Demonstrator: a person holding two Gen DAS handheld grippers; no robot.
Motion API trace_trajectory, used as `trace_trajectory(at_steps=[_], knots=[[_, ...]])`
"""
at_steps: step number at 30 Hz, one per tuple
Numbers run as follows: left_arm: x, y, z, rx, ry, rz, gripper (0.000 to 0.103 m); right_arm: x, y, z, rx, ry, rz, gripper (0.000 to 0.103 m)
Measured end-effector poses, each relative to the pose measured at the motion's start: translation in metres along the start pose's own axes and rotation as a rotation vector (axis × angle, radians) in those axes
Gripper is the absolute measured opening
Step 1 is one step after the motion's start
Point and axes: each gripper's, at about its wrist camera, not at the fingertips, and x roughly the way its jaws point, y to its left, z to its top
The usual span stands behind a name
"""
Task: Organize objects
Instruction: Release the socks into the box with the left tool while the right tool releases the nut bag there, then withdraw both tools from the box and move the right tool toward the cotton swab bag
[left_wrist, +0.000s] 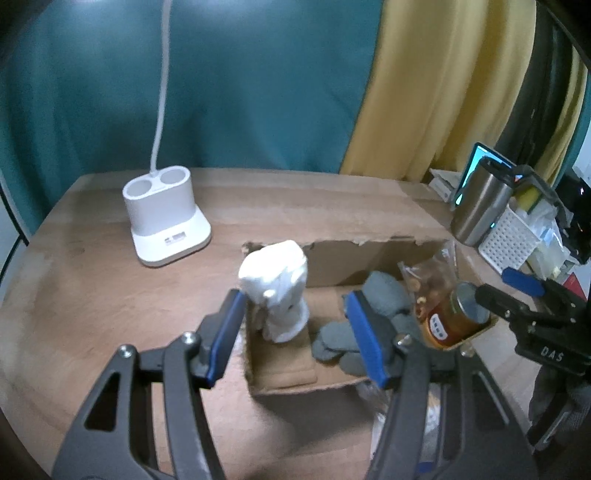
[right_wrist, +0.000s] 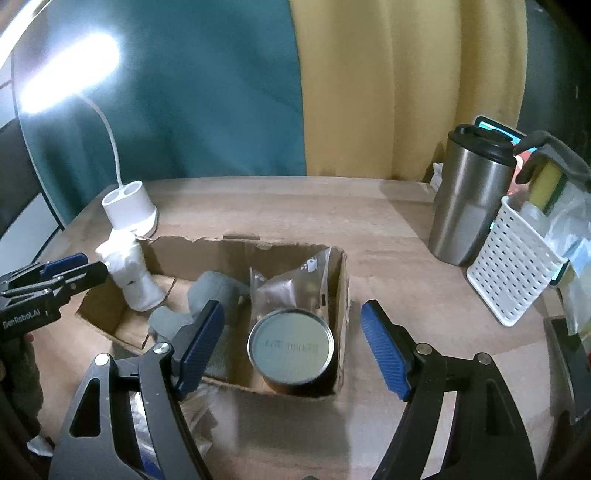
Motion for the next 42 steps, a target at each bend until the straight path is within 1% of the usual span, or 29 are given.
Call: trace_trajectory(at_steps=[4, 10, 17, 19, 23, 25, 27, 30, 31, 32, 34, 36, 40, 42], knots=[[-0.007, 0.004, -0.003, -0.008, -0.016, 0.014, 0.060, -0.008, 0.003, -0.003, -0.008, -0.010, 0.006, 0.079], [-0.006, 0.014, 0.002, -0.017, -0.039, 0.038, 0.060, -0.013, 0.002, -0.007, -0.010, -0.013, 0.001, 0.079], [0.017, 0.024, 0.017, -0.019, -0.051, 0.087, 0.060, -0.006, -0.005, -0.007, -0.003, -0.001, -0.007, 0.079], [0.027, 0.026, 0.023, -0.008, -0.053, 0.117, 0.060, -0.002, -0.007, -0.006, -0.001, 0.005, -0.011, 0.079], [0.056, 0.027, 0.028, 0.022, 0.010, 0.131, 0.060, 0.007, -0.016, -0.003, 0.019, 0.016, -0.009, 0.079], [0.065, 0.026, 0.028, 0.034, 0.018, 0.144, 0.060, 0.011, -0.021, -0.001, 0.036, 0.025, 0.003, 0.079], [0.077, 0.025, 0.029, 0.050, 0.043, 0.148, 0.060, 0.013, -0.024, 0.000, 0.038, 0.026, -0.003, 0.079], [0.097, 0.020, 0.025, 0.093, 0.127, 0.135, 0.060, 0.017, -0.028, 0.002, 0.043, 0.029, -0.006, 0.079], [0.101, 0.020, 0.022, 0.093, 0.144, 0.132, 0.060, 0.018, -0.029, 0.002, 0.041, 0.030, -0.006, 0.079], [0.099, 0.020, 0.022, 0.085, 0.130, 0.138, 0.060, 0.019, -0.028, 0.002, 0.038, 0.032, -0.006, 0.079], [0.096, 0.020, 0.022, 0.093, 0.129, 0.148, 0.060, 0.021, -0.027, 0.002, 0.026, 0.033, -0.005, 0.079], [0.092, 0.022, 0.021, 0.071, 0.131, 0.132, 0.060, 0.021, -0.027, 0.002, 0.024, 0.034, -0.002, 0.079], [0.078, 0.021, 0.018, 0.059, 0.106, 0.128, 0.060, 0.016, -0.024, 0.001, 0.019, 0.026, 0.002, 0.079], [0.069, 0.022, 0.017, 0.047, 0.091, 0.113, 0.060, 0.013, -0.020, 0.000, 0.015, 0.022, 0.003, 0.079]])
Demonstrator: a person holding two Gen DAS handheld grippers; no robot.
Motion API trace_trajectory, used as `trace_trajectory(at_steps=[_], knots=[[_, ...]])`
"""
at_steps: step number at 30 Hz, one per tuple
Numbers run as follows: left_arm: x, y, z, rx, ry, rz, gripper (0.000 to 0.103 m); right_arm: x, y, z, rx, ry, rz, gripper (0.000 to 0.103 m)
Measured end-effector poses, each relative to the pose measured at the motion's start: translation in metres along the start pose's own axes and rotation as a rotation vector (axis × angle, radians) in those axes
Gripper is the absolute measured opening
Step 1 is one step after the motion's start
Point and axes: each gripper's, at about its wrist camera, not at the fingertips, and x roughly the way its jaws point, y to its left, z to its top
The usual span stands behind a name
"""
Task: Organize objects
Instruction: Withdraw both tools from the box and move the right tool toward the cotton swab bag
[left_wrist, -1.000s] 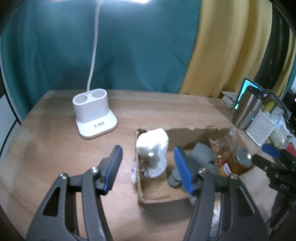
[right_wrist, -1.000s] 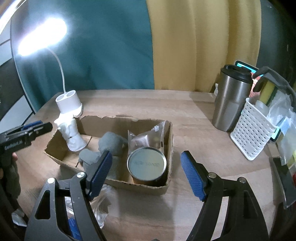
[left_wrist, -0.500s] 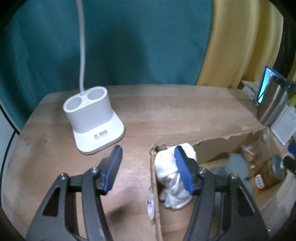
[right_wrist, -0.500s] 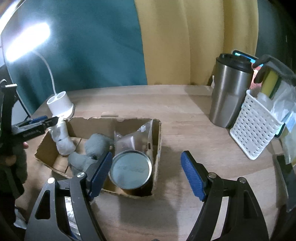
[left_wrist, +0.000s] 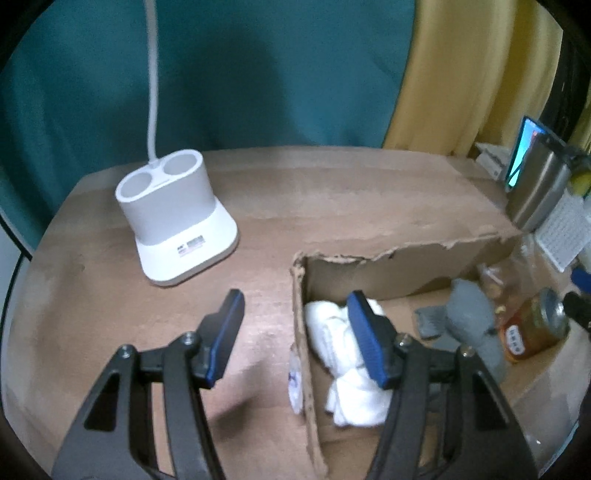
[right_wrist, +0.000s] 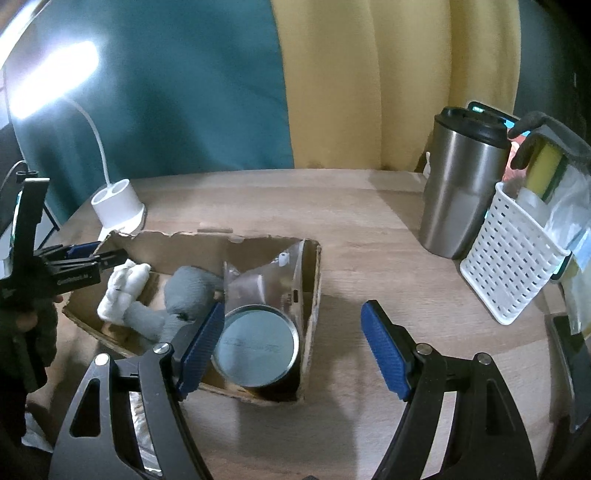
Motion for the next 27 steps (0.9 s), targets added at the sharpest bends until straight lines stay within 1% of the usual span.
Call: trace_trajectory(at_steps=[11, 15, 24, 26, 27], knots=[[-0.042, 0.000, -0.018, -0.035, -0.054, -0.077, 0.060, -0.026, 0.027, -0.011, -0.027, -0.018, 0.000, 0.079], [-0.057, -0.001, -0.026, -0.021, -0.083, -0.071, 0.060, -0.036, 0.038, -0.017, -0.035, -0.018, 0.019, 0.079], [-0.077, 0.004, -0.037, -0.024, -0.108, -0.104, 0.061, -0.045, 0.056, -0.027, -0.039, -0.010, 0.042, 0.079], [-0.080, 0.006, -0.041, -0.032, -0.113, -0.109, 0.062, -0.043, 0.060, -0.029, -0.032, -0.001, 0.053, 0.081], [-0.080, 0.008, -0.042, -0.035, -0.113, -0.109, 0.064, -0.042, 0.062, -0.031, -0.035, 0.005, 0.056, 0.085]])
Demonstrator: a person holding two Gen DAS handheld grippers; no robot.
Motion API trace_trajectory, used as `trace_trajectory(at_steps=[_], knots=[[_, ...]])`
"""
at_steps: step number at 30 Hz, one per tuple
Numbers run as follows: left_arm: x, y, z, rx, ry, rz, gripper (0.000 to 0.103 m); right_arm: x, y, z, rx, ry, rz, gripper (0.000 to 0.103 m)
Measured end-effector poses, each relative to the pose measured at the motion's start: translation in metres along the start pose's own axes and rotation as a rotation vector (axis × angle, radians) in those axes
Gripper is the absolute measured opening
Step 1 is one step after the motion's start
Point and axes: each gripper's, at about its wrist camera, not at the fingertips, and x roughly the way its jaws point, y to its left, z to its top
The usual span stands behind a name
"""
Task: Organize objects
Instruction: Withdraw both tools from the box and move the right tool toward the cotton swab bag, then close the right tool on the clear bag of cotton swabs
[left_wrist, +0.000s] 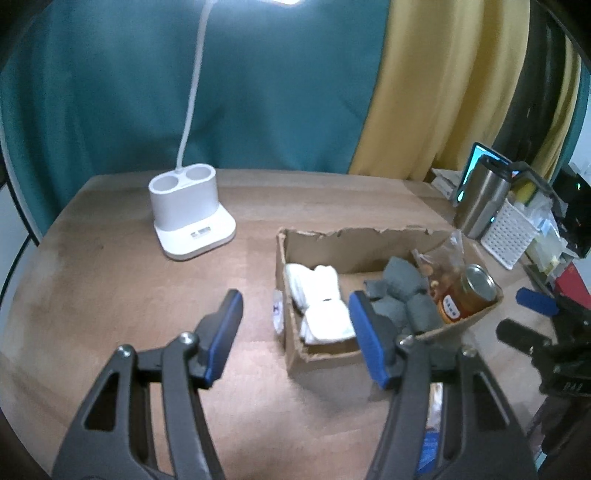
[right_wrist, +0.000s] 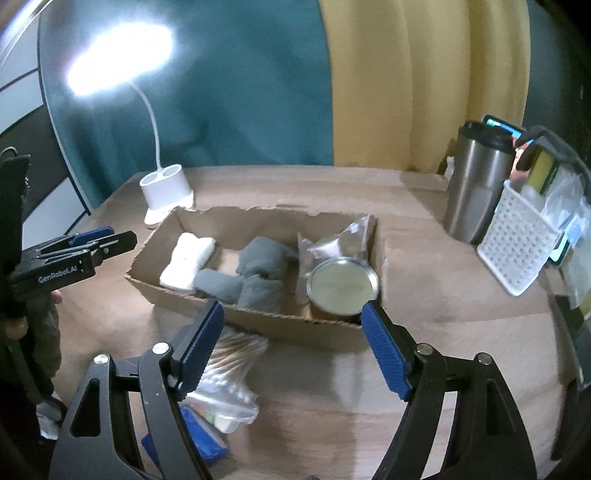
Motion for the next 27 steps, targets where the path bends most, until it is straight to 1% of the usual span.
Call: trace_trajectory(at_steps=[1, 2, 3, 8, 10, 18, 27], knots=[[-0.001, 0.002, -0.001, -0.006, 0.000, 0.000, 0.076, 0.001, 0.002, -0.001, -0.004, 0.005, 0.003, 0.087], [-0.003, 0.004, -0.003, -0.016, -0.004, -0.003, 0.080, 0.003, 0.006, -0.002, -0.009, 0.013, 0.007, 0.087], [-0.005, 0.005, -0.005, -0.025, -0.006, -0.005, 0.081, 0.004, 0.008, -0.003, -0.014, 0.019, 0.008, 0.088], [-0.008, 0.011, -0.012, -0.026, -0.002, 0.004, 0.081, 0.011, 0.017, -0.007, -0.024, 0.043, 0.020, 0.088], [-0.005, 0.012, -0.015, -0.022, 0.015, 0.004, 0.081, 0.013, 0.019, -0.009, -0.022, 0.048, 0.025, 0.088], [-0.003, 0.014, -0.028, -0.029, 0.034, -0.014, 0.081, 0.030, 0.032, -0.014, 0.000, 0.112, 0.082, 0.088], [0.000, 0.015, -0.037, -0.026, 0.047, -0.022, 0.081, 0.052, 0.040, -0.019, -0.001, 0.176, 0.079, 0.088]])
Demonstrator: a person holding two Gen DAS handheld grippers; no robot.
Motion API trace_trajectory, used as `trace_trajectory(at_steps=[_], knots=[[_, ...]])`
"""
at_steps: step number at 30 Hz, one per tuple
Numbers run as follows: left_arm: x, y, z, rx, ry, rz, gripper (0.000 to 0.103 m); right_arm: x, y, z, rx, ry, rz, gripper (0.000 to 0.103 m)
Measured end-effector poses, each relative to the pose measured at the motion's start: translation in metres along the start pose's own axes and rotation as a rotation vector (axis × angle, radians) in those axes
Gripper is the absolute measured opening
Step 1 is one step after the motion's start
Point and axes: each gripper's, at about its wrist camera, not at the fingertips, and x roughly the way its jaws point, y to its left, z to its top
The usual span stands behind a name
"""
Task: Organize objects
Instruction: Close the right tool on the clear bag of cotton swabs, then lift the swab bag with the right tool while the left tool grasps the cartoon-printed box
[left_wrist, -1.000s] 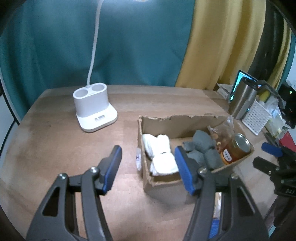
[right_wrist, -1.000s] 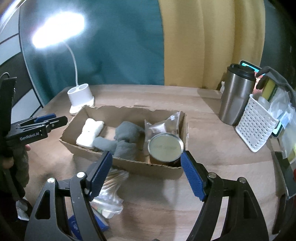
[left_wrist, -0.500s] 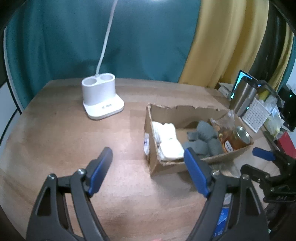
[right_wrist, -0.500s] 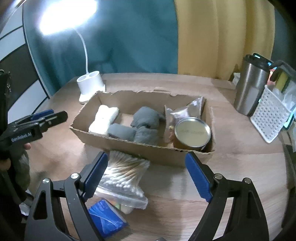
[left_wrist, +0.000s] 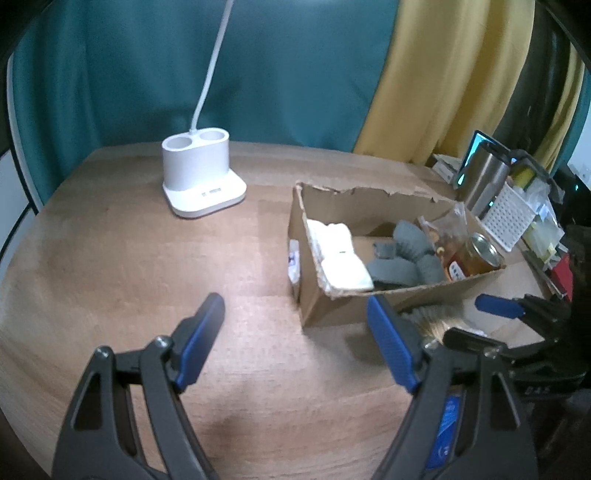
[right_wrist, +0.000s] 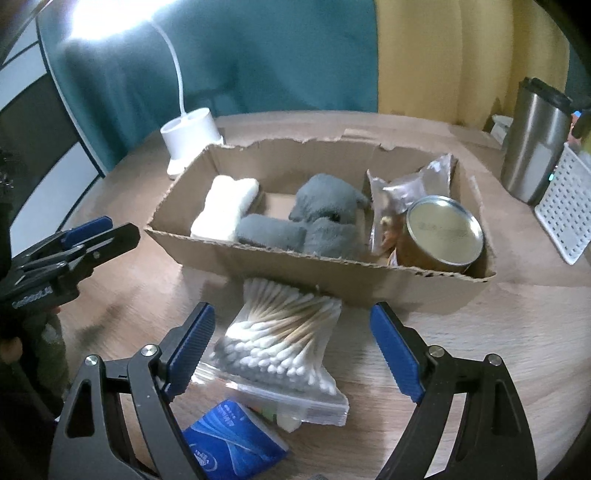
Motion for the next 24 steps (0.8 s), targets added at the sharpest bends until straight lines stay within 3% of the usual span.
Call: trace_trajectory(at_steps=[8, 16, 24], knots=[[0.004, 0.003, -0.006, -0.011, 0.020, 0.008, 0.081, 0.019, 0.003, -0.002, 0.001, 0.062, 0.030, 0.086], [0.004, -0.002, -0.008, -0.006, 0.027, 0.013, 0.081, 0.020, 0.008, -0.005, -0.010, 0.060, 0.063, 0.064], [0.006, -0.020, -0.009, 0.019, 0.040, 0.008, 0.081, -0.006, 0.004, -0.009, -0.053, 0.011, 0.065, 0.056]])
